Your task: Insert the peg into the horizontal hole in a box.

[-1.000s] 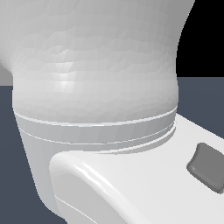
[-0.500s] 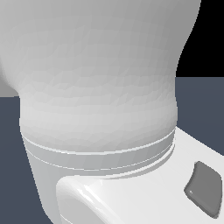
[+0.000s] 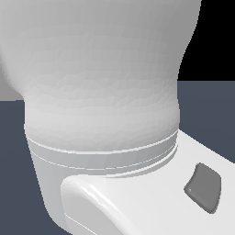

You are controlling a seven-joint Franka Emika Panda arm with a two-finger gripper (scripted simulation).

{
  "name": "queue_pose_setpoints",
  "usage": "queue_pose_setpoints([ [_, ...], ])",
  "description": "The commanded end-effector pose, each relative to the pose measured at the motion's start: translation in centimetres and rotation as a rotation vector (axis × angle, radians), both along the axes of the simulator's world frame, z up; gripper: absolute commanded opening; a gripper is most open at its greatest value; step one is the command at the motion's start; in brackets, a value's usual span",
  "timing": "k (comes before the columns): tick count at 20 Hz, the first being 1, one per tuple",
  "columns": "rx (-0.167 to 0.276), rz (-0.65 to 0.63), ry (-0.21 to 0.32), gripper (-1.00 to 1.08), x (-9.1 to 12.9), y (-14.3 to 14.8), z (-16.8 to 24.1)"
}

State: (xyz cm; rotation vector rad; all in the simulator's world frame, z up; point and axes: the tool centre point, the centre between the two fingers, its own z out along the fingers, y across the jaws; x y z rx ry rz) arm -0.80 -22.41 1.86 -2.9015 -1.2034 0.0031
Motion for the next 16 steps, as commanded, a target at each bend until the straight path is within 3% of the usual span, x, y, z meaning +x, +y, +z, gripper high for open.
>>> queue_pose_setpoints([
  [1,0.0,0.012,-0.002,-1.0,0.1,0.8,0.2],
  [9,0.0,0.095,-0.002,-1.0,-0.6,6.4,1.2],
  [16,0.0,0.231,-0.002,-1.0,-2.6,15.3,2.7],
])
